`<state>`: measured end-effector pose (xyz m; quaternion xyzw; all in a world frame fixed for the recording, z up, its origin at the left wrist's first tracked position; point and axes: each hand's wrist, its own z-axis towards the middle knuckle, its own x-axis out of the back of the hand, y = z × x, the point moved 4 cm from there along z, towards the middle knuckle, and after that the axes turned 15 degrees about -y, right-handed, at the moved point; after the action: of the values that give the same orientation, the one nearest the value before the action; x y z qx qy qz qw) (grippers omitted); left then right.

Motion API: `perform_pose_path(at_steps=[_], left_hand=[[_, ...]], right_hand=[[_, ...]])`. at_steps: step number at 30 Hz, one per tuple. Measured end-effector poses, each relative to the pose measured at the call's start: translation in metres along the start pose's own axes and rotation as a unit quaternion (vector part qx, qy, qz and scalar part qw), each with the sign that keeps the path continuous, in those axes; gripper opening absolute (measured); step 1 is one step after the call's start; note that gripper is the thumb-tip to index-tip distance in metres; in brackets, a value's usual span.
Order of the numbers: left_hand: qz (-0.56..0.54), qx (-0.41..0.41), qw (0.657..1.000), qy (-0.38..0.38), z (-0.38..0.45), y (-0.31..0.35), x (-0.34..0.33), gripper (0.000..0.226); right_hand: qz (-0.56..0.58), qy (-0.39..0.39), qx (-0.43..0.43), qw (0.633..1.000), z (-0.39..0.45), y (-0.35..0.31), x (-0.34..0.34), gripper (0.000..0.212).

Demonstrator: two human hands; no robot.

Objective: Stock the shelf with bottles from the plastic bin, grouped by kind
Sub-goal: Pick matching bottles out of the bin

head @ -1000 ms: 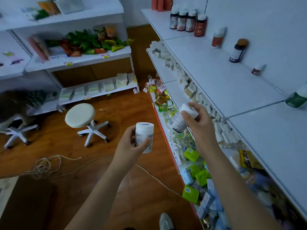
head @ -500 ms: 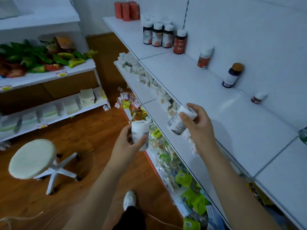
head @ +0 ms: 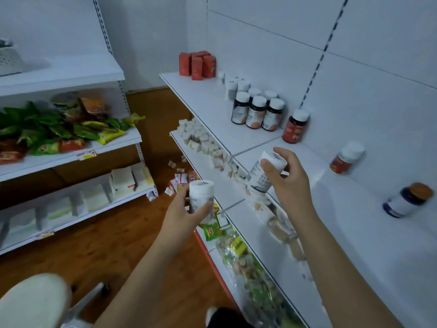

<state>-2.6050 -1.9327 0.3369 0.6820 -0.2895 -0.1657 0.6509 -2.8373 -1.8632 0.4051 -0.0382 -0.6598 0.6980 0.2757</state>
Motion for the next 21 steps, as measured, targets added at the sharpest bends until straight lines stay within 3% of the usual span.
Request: perform_pose_path(at_steps=[9, 14, 21], left_hand=[[0.049, -0.005, 0.999, 0.020, 0.181, 0.000, 0.099, 0.047], [0.078, -0.001, 0.997, -0.018, 0.300, 0.023, 0.145, 0.051], [0.093, -0.025, 0.994, -0.047, 0.428, 0.033, 0.178, 0.047]], right_hand=[[-0.015, -0.018, 0.043, 0.999, 0.206, 0.004, -0.064, 0.042], [-0.010, 0.007, 0.037, 0.999, 0.322, 0.002, -0.071, 0.041], [-0.146, 0.037, 0.013, 0.988, 0.439, -0.011, -0.062, 0.035]])
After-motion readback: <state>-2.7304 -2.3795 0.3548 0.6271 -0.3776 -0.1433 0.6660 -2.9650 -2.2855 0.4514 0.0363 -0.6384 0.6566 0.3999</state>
